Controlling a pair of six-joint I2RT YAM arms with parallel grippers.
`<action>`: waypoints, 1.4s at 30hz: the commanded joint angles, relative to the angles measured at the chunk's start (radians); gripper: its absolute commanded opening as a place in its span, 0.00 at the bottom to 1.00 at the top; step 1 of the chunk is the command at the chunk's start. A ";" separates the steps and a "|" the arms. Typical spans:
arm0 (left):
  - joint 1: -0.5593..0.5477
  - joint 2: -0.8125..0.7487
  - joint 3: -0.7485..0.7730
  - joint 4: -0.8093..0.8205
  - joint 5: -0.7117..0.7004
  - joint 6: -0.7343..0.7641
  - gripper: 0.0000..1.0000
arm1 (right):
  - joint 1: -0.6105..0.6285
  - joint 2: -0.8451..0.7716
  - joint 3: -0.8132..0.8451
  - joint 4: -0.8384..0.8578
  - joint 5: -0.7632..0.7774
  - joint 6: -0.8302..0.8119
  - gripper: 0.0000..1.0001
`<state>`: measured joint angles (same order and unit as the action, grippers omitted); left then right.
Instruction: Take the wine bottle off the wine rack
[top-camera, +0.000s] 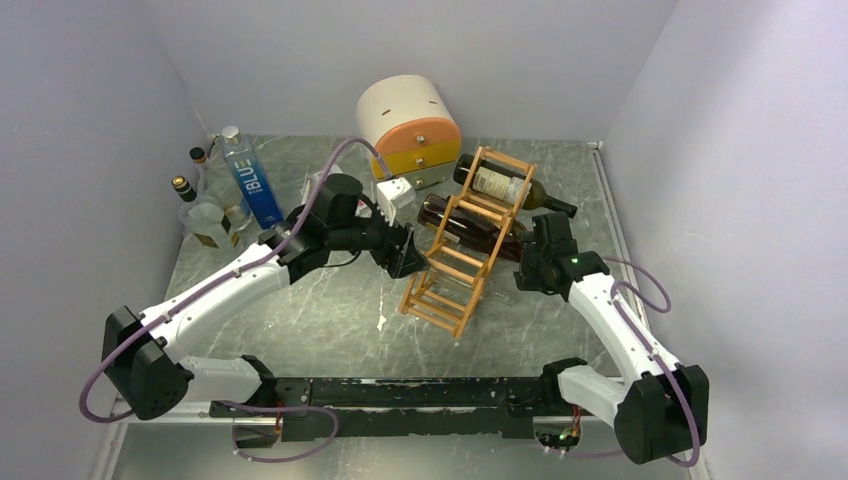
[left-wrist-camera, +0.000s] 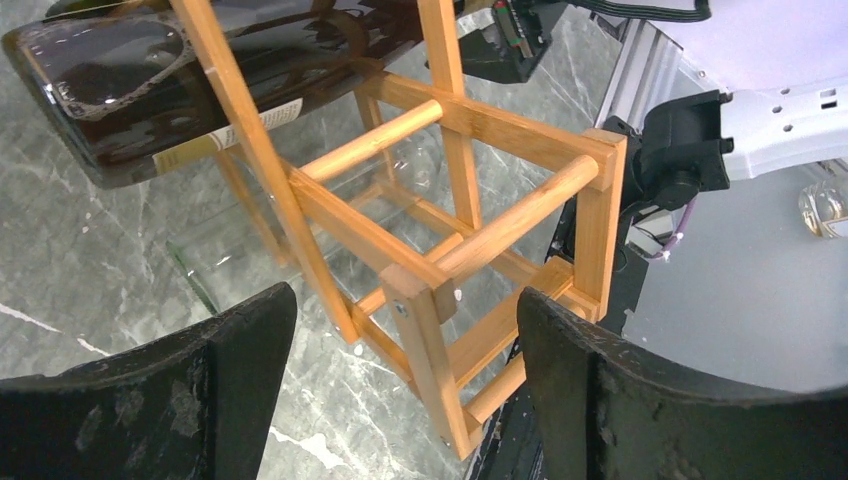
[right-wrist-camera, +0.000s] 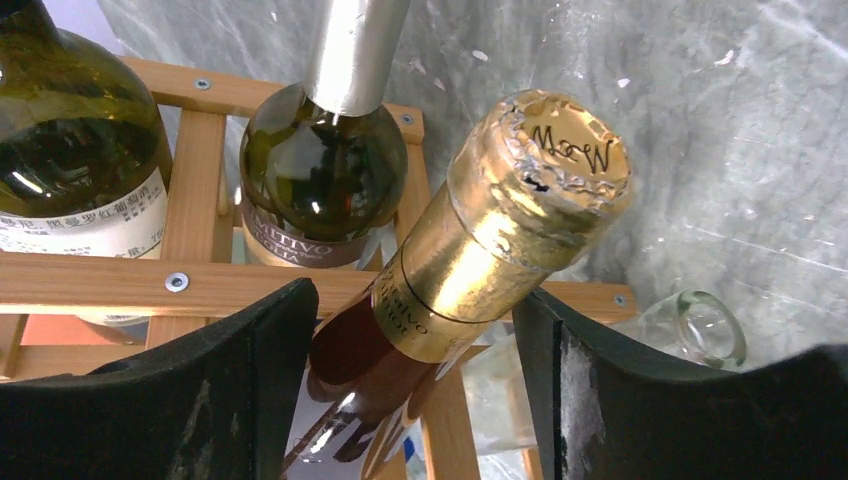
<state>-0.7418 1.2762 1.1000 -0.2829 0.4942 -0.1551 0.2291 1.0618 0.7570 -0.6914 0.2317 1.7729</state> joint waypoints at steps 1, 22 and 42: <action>-0.038 0.000 -0.004 0.012 -0.041 0.024 0.85 | 0.018 -0.007 -0.032 0.053 0.044 0.103 0.72; -0.120 0.064 -0.024 0.009 -0.259 -0.026 0.51 | 0.014 -0.399 -0.287 0.034 0.218 0.341 0.00; -0.248 0.070 -0.030 -0.023 -0.610 -0.125 0.23 | 0.002 -0.352 -0.351 0.282 0.103 0.136 0.00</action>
<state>-0.9401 1.3647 1.0775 -0.2985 0.0685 -0.2207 0.2367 0.6407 0.3748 -0.4011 0.3466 2.0087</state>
